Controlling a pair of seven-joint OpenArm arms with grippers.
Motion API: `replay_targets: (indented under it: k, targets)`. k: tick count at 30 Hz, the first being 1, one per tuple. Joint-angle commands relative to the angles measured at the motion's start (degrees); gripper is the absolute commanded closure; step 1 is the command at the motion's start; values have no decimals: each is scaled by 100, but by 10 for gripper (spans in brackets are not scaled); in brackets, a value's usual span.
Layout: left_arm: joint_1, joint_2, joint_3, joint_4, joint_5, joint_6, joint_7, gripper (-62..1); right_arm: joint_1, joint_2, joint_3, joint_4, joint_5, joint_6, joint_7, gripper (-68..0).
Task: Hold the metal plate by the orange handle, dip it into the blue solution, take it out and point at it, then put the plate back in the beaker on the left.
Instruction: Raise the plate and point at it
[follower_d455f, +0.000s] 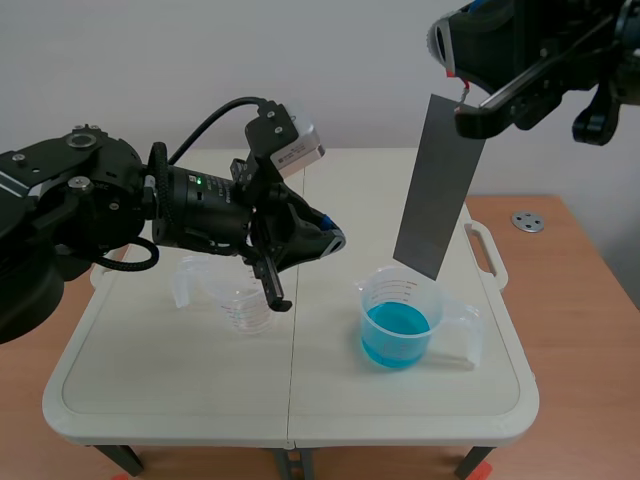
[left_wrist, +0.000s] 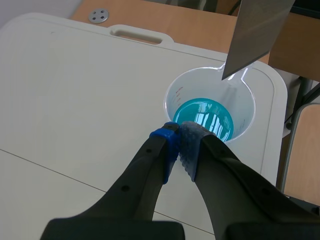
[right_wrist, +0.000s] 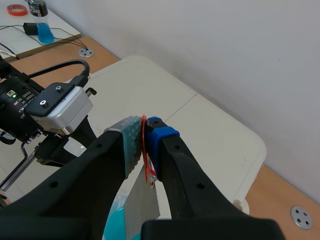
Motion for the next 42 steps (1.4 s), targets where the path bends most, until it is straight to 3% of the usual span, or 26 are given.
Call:
replay_targets:
  k: [1, 31, 37, 42]
  targets:
    - [-50, 15, 4, 55, -63, -9, -35, -27, 66, 0, 13, 96, 44, 44, 85, -11]
    - [-52, -37, 2, 55, -83, -9, -455, -27, 66, 0, 13, 96, 44, 44, 85, -11]
    - [168, -503, -175, 225, -621, -9, -487, -27, 66, 0, 13, 96, 44, 44, 85, -11]
    - [874, -1064, -566, 791, -643, -9, -763, -27, 66, 0, 13, 96, 44, 44, 85, -11]
